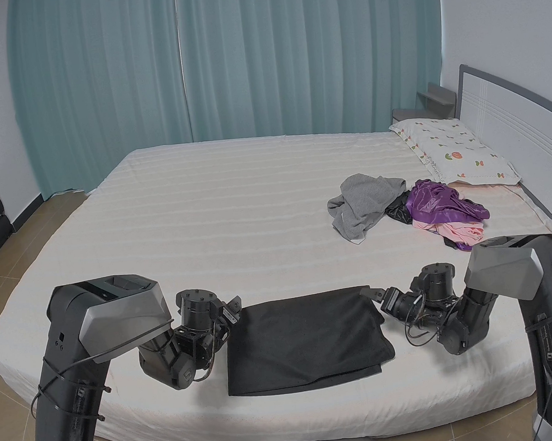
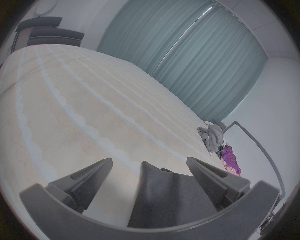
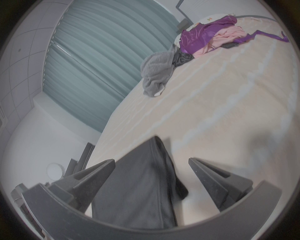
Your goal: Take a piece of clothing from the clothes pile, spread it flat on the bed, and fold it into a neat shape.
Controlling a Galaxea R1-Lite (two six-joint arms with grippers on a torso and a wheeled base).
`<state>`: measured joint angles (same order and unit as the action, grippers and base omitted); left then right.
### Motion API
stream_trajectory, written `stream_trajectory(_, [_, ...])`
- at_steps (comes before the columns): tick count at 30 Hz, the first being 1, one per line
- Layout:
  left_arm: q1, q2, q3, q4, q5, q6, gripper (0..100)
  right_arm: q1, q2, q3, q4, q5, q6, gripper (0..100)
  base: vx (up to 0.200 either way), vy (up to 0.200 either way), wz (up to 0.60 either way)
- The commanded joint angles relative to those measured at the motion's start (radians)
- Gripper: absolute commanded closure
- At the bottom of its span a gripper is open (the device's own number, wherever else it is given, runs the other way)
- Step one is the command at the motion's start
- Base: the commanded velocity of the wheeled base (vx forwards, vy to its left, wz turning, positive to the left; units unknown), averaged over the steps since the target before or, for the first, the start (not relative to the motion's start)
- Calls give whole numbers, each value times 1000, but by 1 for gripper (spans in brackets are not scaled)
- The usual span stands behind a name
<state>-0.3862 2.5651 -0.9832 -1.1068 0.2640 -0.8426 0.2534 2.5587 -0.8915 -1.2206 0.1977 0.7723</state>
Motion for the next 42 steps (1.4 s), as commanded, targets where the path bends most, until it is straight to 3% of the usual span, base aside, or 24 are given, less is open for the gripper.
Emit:
stream_trajectory(1, [49, -80, 104, -13, -26, -89, 0, -33, -147, 279, -77, 147, -56, 0, 0, 0, 0])
stream_trajectory(8, [78, -105, 146, -13, -43, -98, 0, -22, -138, 465, -175, 178, -122, 0, 0, 0, 0])
stream_trajectory(21, [113, -121, 166, -13, -46, -136, 0, 35, -110, 437, -186, 167, -177, 0, 0, 0, 0])
stream_trajectory(31, [115, -126, 190, -16, -45, -135, 0, 64, -80, 368, -148, 115, -179, 0, 0, 0, 0])
stream_trajectory(42, [110, -125, 192, -18, -45, -128, 0, 53, -104, 421, -149, 82, -180, 0, 0, 0, 0])
